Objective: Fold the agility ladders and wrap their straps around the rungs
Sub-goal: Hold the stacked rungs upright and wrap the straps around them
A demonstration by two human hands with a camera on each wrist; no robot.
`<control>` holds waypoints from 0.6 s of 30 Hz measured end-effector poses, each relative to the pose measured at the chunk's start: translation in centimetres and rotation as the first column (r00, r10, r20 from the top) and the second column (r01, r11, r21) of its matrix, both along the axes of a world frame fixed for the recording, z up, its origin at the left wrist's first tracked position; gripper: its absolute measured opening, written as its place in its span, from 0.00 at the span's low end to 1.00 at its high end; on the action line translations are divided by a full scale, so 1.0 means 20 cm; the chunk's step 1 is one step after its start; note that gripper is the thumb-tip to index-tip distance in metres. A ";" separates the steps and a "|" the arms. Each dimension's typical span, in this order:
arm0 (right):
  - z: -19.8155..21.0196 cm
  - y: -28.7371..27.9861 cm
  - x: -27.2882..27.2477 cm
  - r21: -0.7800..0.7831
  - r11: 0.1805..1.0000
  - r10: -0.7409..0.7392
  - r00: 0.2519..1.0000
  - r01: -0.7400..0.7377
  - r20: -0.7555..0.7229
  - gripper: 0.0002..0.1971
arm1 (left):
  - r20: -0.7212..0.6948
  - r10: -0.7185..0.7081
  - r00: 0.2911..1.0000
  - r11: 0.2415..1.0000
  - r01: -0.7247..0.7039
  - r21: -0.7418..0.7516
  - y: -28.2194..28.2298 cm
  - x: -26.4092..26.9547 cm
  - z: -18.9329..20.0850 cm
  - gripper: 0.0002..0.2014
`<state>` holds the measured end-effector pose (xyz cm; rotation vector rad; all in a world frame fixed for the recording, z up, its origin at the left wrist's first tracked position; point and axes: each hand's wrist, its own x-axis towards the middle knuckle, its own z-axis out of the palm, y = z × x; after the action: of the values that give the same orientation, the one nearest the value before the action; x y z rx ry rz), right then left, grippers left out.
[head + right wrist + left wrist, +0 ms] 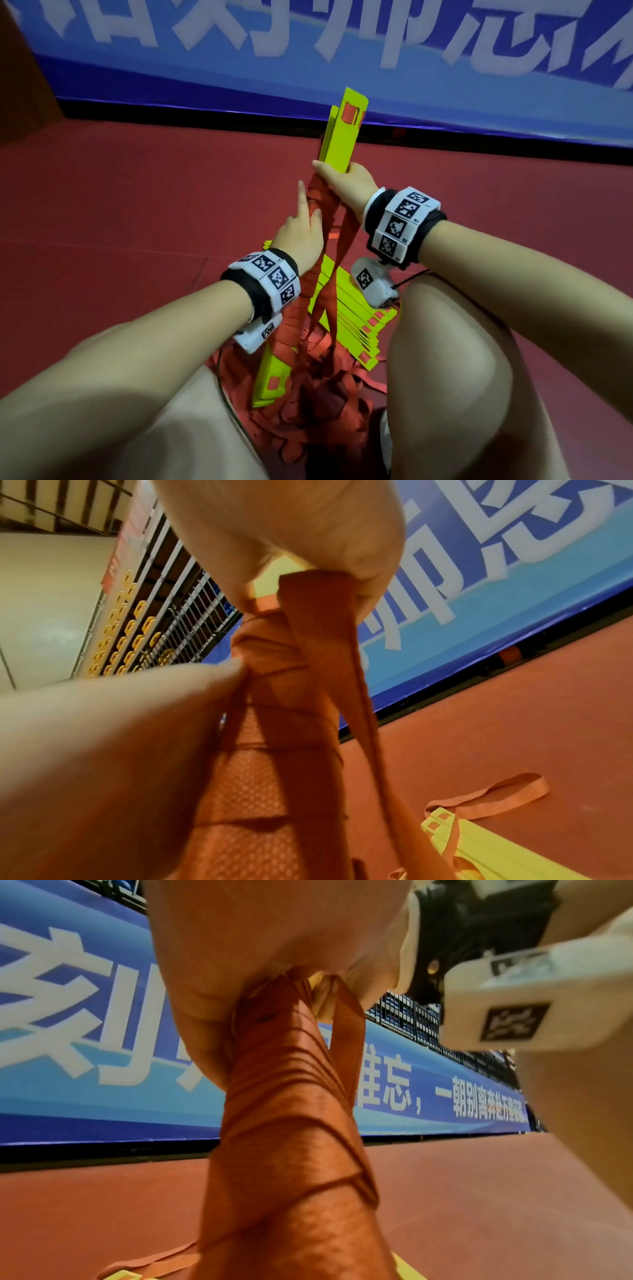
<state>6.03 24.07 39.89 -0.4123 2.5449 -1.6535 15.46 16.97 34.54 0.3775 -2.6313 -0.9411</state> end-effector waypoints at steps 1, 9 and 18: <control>0.00 0.00 0.00 0.043 0.999 -0.012 0.999 0.013 -0.033 0.36 | 0.009 -0.005 1.000 0.999 0.004 0.035 0.00 0.00 0.00 0.29; 0.14 0.06 0.07 -0.173 0.946 0.246 0.954 -0.275 -0.172 0.10 | -0.133 -0.230 0.964 0.780 0.264 0.567 -0.16 0.03 0.08 0.24; 0.13 0.08 0.08 -0.239 0.870 0.412 0.903 -0.431 -0.126 0.08 | -0.188 -0.149 0.971 0.568 0.240 0.788 -0.19 0.06 0.01 0.12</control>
<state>7.59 25.60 42.49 -0.9864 2.0698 -1.8155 16.59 13.11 34.74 0.2122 -1.9954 -2.1729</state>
